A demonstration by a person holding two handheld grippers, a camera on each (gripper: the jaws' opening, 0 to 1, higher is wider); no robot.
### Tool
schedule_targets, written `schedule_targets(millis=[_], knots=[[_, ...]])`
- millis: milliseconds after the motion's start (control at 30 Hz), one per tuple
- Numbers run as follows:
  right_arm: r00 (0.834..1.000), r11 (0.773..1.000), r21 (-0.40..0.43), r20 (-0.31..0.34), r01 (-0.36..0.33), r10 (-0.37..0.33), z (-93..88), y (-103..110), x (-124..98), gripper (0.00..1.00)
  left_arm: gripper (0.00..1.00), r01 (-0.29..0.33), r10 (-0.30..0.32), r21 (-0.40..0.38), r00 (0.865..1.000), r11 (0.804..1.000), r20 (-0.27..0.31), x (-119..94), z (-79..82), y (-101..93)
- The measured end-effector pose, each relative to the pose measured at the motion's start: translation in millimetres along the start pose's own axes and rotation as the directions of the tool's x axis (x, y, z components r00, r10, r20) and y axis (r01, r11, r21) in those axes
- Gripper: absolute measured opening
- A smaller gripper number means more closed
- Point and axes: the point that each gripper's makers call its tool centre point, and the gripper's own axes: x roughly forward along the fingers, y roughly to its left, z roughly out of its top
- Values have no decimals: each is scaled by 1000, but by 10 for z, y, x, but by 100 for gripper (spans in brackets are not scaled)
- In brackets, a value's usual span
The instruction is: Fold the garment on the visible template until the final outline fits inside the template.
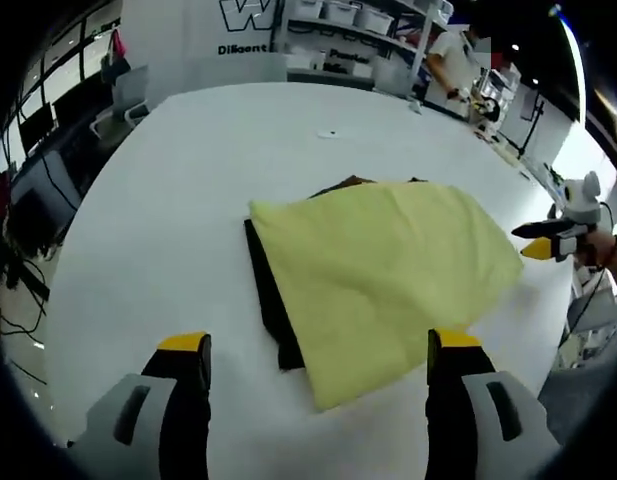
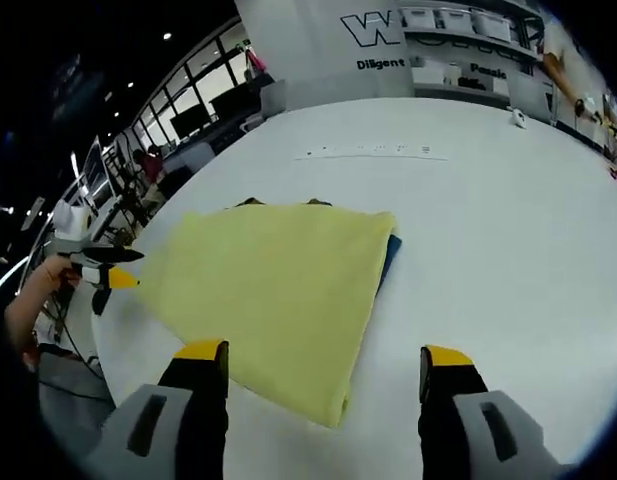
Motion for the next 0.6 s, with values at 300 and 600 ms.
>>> schedule_targets(millis=[300, 600], knots=[[1000, 1000, 7, -26, 0, 0, -158, -3, -12, 64, 65, 33, -33, -26, 999, 999, -24, -52, -191, -59], [998, 1000, 1, -56, 1, -1, -306, -14, 3, 47, 43, 52, -54, -32, 998, 998, -45, -48, -315, -96]])
